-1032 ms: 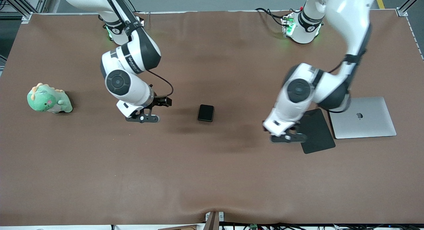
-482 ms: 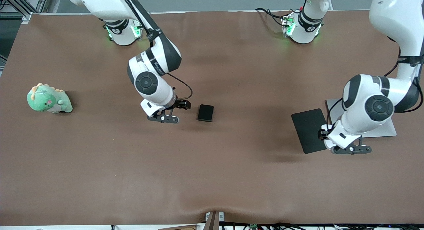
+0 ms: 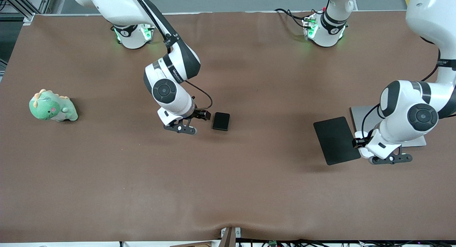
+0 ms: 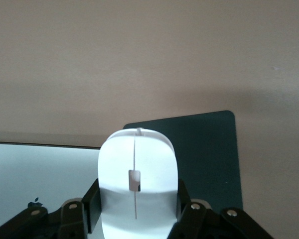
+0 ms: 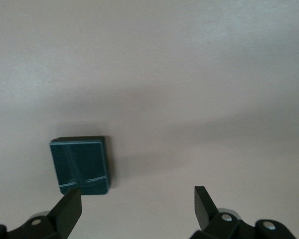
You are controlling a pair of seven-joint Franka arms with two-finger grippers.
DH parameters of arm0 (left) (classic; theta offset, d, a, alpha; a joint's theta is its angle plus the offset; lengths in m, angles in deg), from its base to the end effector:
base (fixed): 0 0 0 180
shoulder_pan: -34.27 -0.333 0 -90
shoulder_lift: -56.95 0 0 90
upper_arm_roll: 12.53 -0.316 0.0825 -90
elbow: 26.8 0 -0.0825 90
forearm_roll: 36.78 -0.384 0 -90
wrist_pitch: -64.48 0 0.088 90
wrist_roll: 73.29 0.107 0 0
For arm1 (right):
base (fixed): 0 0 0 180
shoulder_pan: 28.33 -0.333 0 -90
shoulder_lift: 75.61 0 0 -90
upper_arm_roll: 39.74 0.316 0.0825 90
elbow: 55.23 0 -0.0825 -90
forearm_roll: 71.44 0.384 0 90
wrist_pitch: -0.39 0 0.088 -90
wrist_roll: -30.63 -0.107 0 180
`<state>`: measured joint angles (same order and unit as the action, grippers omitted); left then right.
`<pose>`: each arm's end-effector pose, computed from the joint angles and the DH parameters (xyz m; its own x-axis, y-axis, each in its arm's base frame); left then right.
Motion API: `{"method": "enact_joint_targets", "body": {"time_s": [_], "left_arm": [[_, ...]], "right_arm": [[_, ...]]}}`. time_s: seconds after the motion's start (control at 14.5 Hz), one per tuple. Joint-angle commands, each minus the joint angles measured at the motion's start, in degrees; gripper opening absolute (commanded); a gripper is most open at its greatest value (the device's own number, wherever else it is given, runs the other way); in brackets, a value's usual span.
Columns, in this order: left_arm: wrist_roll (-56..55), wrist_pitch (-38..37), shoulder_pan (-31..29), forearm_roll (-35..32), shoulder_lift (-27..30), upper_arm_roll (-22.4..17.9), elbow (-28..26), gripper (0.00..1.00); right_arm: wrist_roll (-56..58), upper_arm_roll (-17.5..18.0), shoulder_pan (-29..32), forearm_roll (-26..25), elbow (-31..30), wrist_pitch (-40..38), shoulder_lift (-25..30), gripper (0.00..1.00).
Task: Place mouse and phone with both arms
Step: 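Carry the mouse to the black pad while the right gripper nears the phone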
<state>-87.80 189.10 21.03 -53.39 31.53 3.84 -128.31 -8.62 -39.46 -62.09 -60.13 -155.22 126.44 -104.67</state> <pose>0.6515 -0.0093 0.3181 0.9984 0.0560 0.0055 0.0562 -0.9917 -0.1159 0.5420 0.3740 0.2804 0.9684 -0.2025 -0.1454 -0.2156 -0.9731 -0.0808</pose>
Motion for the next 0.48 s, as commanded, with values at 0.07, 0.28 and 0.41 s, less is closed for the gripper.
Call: {"method": "enact_joint_targets", "body": {"time_s": [0.07, 0.28, 0.41], "left_arm": [[0.6, 0.7, -1.5, -0.5, 2.4, 0.6, -3.3, 0.15], [0.6, 1.2, -1.5, -0.5, 2.8, 0.7, -5.3, 0.15], [0.6, 1.2, -1.6, -0.5, 3.5, 0.7, -6.3, 0.15]], "right_arm": [[-3.5, -0.4, -4.4, 1.3, 2.5, 6.7, -5.4, 1.00], [-3.9, -0.4, -6.5, 1.3, 2.6, 10.8, -8.1, 1.00], [-4.1, -0.4, -7.2, 1.4, 2.9, 11.4, -9.2, 1.00]]}}
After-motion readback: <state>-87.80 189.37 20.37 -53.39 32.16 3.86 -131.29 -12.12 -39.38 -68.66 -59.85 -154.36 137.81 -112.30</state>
